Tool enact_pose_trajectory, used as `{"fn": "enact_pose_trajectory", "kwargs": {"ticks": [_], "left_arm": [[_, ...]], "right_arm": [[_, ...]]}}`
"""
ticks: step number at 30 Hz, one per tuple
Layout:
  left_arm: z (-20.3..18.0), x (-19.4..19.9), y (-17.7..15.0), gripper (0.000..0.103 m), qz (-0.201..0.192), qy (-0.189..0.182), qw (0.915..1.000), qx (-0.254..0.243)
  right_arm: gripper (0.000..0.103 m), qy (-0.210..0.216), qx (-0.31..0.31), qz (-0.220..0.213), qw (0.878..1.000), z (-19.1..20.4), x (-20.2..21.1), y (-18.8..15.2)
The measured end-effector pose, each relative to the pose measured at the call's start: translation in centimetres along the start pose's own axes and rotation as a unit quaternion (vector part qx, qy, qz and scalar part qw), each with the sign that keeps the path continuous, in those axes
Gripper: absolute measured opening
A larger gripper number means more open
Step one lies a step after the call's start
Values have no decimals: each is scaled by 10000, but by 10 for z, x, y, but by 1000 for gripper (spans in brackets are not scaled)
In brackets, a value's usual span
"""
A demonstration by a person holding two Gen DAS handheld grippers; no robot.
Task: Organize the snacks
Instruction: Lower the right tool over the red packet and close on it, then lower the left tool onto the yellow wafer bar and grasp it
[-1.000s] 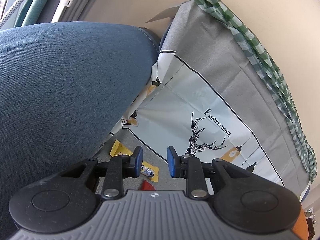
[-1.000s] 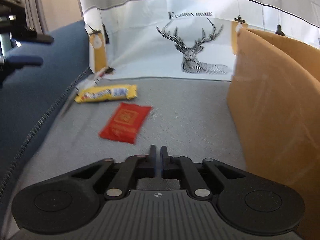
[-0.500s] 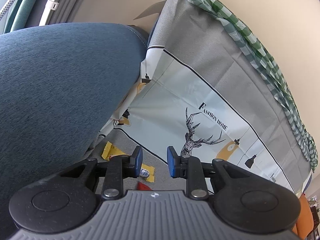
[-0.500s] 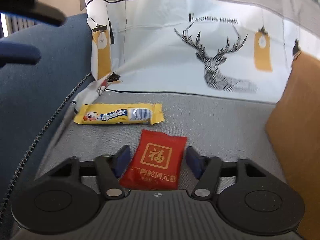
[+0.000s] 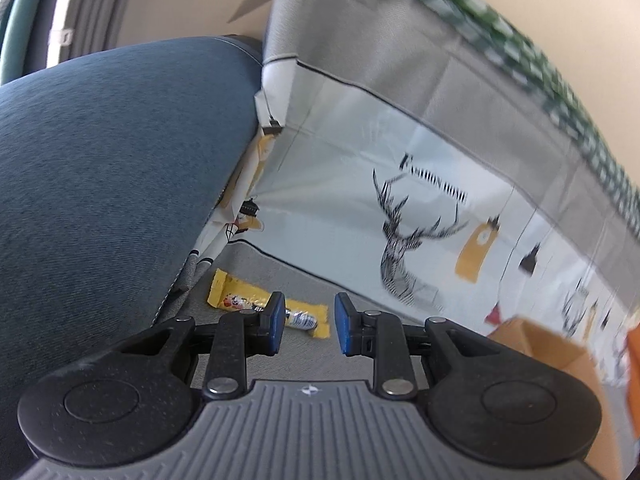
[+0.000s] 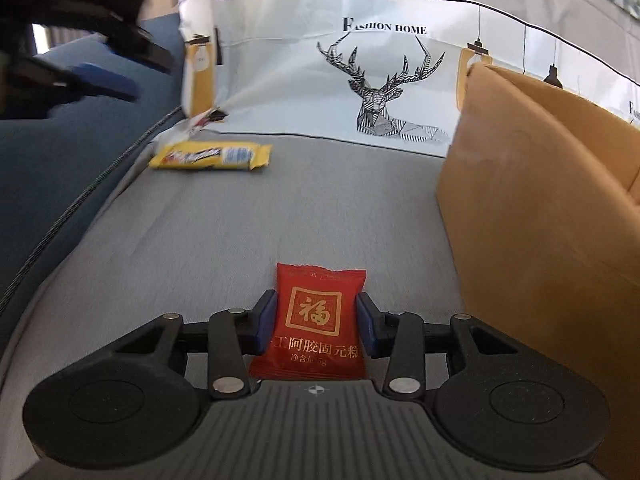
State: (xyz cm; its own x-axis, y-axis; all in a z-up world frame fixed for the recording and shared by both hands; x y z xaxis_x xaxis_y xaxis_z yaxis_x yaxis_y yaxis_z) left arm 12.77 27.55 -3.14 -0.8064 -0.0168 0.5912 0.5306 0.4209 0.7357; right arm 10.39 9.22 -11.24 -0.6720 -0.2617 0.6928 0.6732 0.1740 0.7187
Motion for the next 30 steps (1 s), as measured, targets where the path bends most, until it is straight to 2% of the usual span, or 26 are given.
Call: {"fn": "enact_pose_trajectory", "kwargs": {"ticks": [2,4,8,10,12,14,17,21,24,28,29,30], "left_arm": [[-4,-8,-3,32,39,107,9996,-258],[-9,-17,-6,37,67,227,9979,-610],[-17,-38,-14,56,153,410,9910,-1263],[-24,-49,-20,68,188,484,9836,-1726],[-32,-60,-26,79,204,565,9719,-2276],[-38,-71,-32,83,269,638,9603,-2704],[-36,-86,-33,84,324,735,9554,-2842],[-31,-106,-33,84,435,1028,9425,-3150],[-24,-118,-32,84,582,950,9479,-2985],[-23,-125,-33,83,615,844,9453,-3092],[-23,-126,-32,76,639,797,9465,-3060],[-25,-125,-31,62,653,750,9477,-3034]], "right_arm": [[44,218,118,43,9997,-4,16,-7],[44,385,202,102,9990,-7,29,-15],[44,682,399,179,9967,-5,37,-28],[44,596,644,81,9961,-1,35,-36],[44,586,511,159,9968,-3,29,-39],[44,640,539,140,9964,0,28,-36],[45,690,471,170,9964,0,26,-34],[45,731,387,210,9964,1,24,-31],[45,772,291,258,9963,0,22,-28],[45,789,249,279,9962,0,21,-26],[45,795,242,283,9961,0,21,-26],[45,800,228,288,9961,0,20,-26]]}}
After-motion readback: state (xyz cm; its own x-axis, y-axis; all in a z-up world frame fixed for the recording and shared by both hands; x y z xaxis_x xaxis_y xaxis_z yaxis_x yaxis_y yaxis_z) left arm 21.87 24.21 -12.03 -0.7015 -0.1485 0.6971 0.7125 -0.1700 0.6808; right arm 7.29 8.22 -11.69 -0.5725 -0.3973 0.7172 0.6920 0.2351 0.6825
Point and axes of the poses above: each gripper's, at about its wrist camera, not at the fingertips, and x roughly against the way its jaws point, z to its left, y to its top, the point moved 3 cm from there along -x, roughly the way its jaws point, and after that the axes turned 2 degrees about -x, right-handed, at the moved point
